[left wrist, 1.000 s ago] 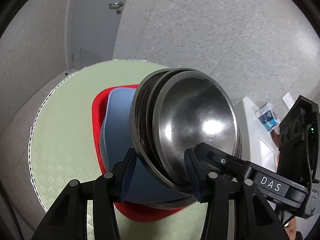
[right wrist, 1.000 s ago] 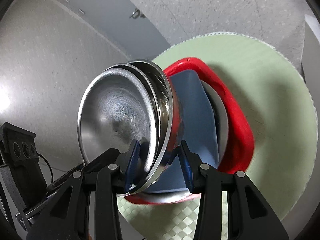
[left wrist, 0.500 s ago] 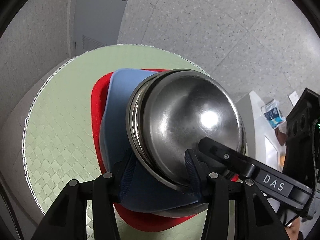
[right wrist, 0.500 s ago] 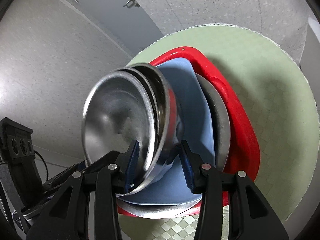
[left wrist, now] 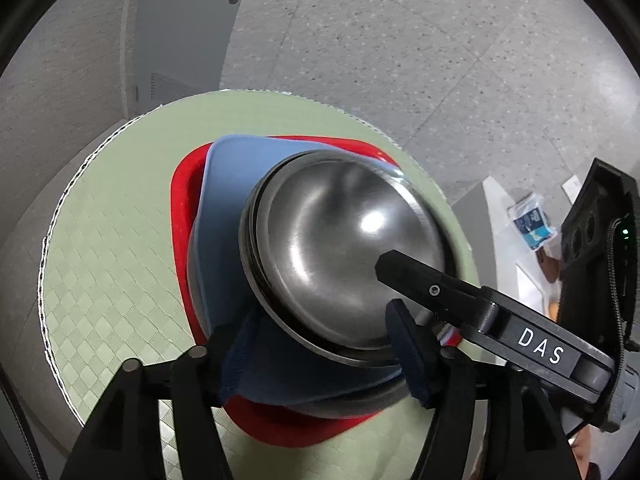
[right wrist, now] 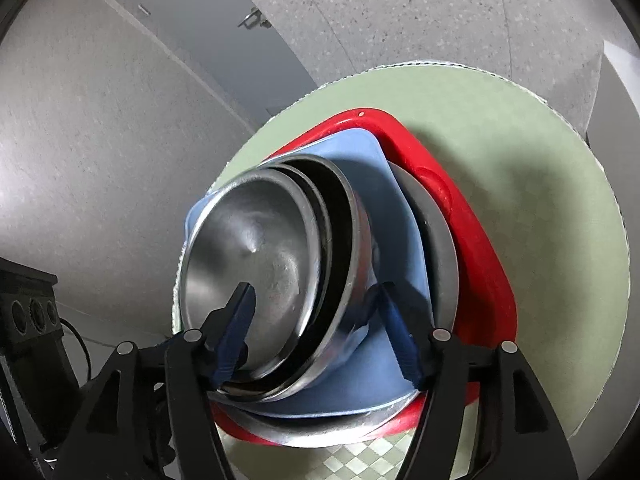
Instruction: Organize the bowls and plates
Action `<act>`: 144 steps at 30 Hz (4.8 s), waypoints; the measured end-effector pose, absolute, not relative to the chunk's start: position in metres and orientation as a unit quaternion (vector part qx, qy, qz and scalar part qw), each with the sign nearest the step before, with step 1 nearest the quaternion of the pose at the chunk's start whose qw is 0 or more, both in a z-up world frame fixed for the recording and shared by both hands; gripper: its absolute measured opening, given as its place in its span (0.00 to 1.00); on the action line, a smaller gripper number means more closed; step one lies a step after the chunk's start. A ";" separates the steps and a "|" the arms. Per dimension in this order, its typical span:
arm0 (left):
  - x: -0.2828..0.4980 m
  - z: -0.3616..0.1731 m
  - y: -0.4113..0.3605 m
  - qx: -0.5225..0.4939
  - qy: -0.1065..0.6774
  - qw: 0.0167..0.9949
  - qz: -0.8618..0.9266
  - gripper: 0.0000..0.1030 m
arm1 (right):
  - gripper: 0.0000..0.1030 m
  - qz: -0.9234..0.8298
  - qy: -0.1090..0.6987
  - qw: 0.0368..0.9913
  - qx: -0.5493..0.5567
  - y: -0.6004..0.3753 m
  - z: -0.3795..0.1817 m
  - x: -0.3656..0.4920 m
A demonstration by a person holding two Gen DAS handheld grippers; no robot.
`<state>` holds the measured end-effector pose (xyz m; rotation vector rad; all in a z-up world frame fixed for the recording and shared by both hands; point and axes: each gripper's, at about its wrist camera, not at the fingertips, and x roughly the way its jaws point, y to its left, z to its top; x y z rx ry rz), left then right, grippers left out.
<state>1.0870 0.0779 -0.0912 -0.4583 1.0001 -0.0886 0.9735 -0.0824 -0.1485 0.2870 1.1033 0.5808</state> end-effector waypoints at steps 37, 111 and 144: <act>0.641 -0.003 0.014 -0.078 0.293 0.953 0.021 0.99 | 0.97 0.185 0.315 0.926 0.095 -0.185 -0.050 0.606; 0.210 -0.063 0.019 -0.019 0.149 0.988 0.028 0.99 | 1.00 0.111 0.154 0.982 0.012 -0.201 -0.065 0.250; 0.222 -0.074 0.015 -0.014 0.143 0.989 0.023 0.99 | 1.00 0.111 0.159 0.981 0.011 -0.211 -0.065 0.260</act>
